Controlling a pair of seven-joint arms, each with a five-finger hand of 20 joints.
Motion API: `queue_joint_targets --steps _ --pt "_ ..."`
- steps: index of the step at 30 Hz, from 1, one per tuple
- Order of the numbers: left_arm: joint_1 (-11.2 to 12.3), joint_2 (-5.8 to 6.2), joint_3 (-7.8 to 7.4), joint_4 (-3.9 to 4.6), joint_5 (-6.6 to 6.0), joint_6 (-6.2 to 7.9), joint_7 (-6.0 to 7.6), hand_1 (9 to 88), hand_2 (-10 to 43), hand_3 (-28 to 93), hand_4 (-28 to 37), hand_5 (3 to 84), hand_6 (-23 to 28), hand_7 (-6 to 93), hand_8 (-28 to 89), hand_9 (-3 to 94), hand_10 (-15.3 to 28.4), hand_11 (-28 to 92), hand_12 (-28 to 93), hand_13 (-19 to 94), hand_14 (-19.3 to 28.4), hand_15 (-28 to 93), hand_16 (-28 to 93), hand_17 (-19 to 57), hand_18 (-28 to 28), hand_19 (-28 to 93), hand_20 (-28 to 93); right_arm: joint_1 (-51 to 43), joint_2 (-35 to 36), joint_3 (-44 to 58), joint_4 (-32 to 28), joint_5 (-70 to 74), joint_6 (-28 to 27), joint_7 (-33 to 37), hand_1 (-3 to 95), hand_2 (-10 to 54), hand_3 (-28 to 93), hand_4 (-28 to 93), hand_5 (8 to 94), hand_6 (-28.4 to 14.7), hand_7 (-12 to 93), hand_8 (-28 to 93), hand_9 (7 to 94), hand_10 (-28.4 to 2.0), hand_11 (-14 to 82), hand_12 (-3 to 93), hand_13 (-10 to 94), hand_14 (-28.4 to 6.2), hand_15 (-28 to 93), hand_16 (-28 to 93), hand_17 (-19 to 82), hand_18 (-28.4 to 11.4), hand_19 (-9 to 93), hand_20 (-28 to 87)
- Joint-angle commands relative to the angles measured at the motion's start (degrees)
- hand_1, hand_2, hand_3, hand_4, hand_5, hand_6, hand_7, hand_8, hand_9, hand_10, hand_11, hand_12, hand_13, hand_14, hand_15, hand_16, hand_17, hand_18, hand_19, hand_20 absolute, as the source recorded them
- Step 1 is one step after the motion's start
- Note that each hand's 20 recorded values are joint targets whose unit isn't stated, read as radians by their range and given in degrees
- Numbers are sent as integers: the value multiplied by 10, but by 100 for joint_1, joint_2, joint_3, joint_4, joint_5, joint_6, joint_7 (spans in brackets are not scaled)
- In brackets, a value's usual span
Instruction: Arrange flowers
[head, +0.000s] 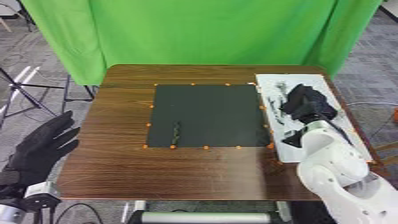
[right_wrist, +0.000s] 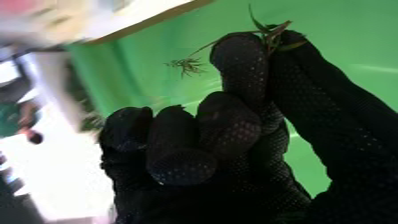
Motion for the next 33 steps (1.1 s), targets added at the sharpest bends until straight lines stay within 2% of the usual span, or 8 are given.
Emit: queue_joint_targets --steps 1,8,12,15,16,19,24,33 --pt "-39 28 39 13 23 -27 -85 241 -79 697 -263 257 15 184 -97 194 90 129 194 145 117 186 70 -102 169 338 107 832 -1029 -1110 460 -204 -486 -241 391 -95 856 -132 752 7 547 184 820 -93 653 495 720 -110 872 394 287 -244 884 588" --pt "-41 32 65 23 -3 -34 -121 241 -79 697 -263 257 15 185 -97 194 91 129 194 145 116 186 70 -102 169 337 107 1066 -1624 -1571 996 -400 -985 -190 382 -95 861 -122 762 13 543 194 831 -88 651 497 735 -107 872 394 300 -245 895 581" --pt "-41 48 64 24 -6 -33 -113 241 -79 697 -263 257 15 185 -97 194 90 129 195 146 117 185 70 -102 169 338 107 1140 -1834 -1647 1111 -301 -1628 -69 380 -95 860 -122 764 17 541 197 834 -87 650 498 741 -106 870 394 304 -246 899 578" --pt "-49 62 62 30 -8 -39 -123 241 -79 697 -262 257 15 185 -97 195 91 131 195 145 117 185 71 -102 169 337 107 1164 -1943 -1729 1216 -338 -1712 -93 381 -95 859 -125 764 18 539 197 837 -87 647 498 744 -105 869 394 308 -248 904 575" --pt "-14 124 77 30 -43 8 -81 240 -79 698 -262 257 15 184 -97 195 91 131 195 145 117 185 71 -101 169 337 107 1171 -1991 -1746 1243 -375 -1810 -69 382 -95 859 -125 764 19 539 197 839 -86 646 498 745 -106 868 394 309 -249 906 573" --pt "-40 138 95 43 -39 -7 -92 241 -79 696 -262 257 15 184 -97 195 91 131 194 146 117 185 71 -102 169 338 107 1181 -2101 -1777 1315 -347 -2005 -27 384 -95 857 -129 765 19 538 197 840 -86 644 499 746 -106 868 395 310 -248 909 569" --pt "-85 92 94 53 -5 -55 -142 241 -79 697 -262 257 15 183 -96 195 91 130 193 146 117 186 72 -101 169 337 107 1166 -2215 -1849 1409 -405 -2012 -20 386 -95 851 -130 767 20 533 197 841 -87 639 500 747 -105 866 396 310 -249 912 561" --pt "-159 118 114 88 3 -101 -189 241 -78 696 -262 257 15 183 -96 195 91 129 194 146 117 186 71 -102 169 338 107 1047 -2331 -1935 1449 -543 -1937 -114 380 -94 853 -121 775 21 522 196 843 -85 636 494 751 -102 862 392 325 -246 918 554"
